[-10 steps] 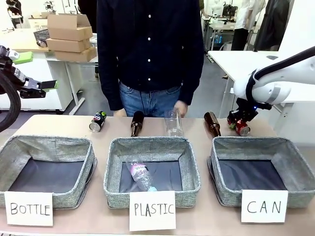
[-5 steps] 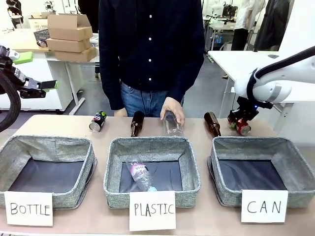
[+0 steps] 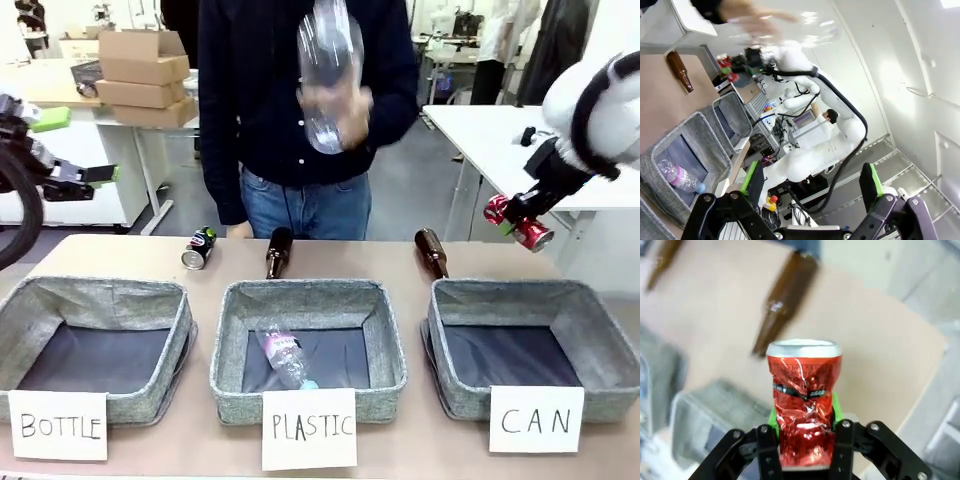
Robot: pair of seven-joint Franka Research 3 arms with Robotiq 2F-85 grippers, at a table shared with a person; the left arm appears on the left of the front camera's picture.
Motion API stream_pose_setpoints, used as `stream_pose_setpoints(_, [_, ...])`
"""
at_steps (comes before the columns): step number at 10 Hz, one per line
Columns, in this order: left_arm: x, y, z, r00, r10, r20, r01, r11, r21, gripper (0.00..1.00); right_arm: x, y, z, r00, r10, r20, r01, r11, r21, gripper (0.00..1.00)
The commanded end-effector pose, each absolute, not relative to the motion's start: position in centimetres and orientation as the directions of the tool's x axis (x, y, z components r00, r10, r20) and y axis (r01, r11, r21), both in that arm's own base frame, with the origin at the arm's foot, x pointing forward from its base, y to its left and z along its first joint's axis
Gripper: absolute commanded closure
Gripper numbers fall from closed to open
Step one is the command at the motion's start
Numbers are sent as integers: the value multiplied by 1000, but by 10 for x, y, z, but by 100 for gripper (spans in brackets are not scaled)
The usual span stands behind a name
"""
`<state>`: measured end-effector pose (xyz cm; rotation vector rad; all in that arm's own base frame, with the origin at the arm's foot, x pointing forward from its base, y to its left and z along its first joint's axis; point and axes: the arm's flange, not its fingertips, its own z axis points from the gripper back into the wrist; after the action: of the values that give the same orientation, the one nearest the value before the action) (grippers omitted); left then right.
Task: Sort the can waste into the basket.
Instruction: Pick up the can waste from the table and place it in the right Fabric basket.
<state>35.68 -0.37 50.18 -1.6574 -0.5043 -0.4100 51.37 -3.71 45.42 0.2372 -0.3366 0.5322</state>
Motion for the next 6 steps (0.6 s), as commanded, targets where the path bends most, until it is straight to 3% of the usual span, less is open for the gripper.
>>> stream_pose_setpoints(1, [356, -6, 503, 827, 104, 553, 562, -129, -817, 0, 455, -68, 468, 672, 614, 413, -729, 646, 225, 100])
stream_pose_setpoints(3, [356, -6, 503, 827, 104, 553, 562, -129, -817, 0, 422, -62, 465, 530, 716, 454, -848, 455, 273, 100])
stream_pose_setpoints(6, [356, -6, 503, 827, 104, 553, 562, -129, -817, 0, 400, -30, 456, 425, 821, 382, -905, 403, 140, 100])
